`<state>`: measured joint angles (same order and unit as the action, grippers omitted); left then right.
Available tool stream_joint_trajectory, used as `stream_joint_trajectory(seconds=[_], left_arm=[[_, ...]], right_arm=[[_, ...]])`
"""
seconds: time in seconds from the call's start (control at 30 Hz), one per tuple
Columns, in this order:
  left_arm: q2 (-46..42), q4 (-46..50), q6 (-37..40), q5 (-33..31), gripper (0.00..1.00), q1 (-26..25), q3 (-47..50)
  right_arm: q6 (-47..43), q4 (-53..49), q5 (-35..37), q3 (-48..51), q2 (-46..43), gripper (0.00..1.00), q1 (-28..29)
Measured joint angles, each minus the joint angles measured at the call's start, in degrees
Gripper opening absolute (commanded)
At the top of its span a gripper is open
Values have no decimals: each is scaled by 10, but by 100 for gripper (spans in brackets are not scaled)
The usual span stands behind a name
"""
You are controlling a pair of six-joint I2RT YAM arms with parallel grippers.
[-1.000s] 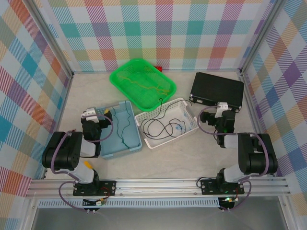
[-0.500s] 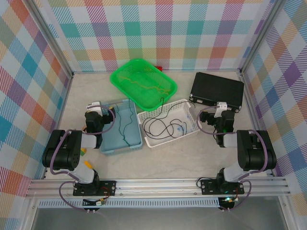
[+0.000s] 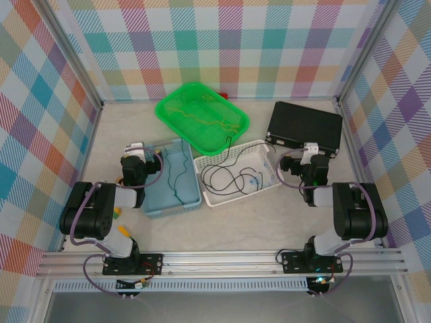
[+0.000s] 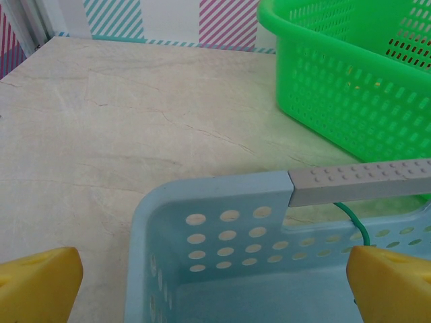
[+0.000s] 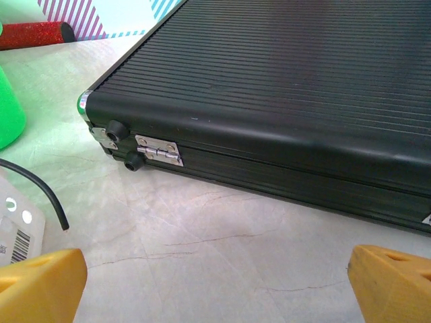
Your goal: Untangle the cables
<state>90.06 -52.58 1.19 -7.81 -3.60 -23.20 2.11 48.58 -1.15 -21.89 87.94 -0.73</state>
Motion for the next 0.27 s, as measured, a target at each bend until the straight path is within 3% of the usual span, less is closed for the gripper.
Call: stream_joint_trajectory(seconds=[0.27], left_arm=[[0,0,0,0,100,0,0]], right_arm=[[-1,-6,0,-4,0,99,2]])
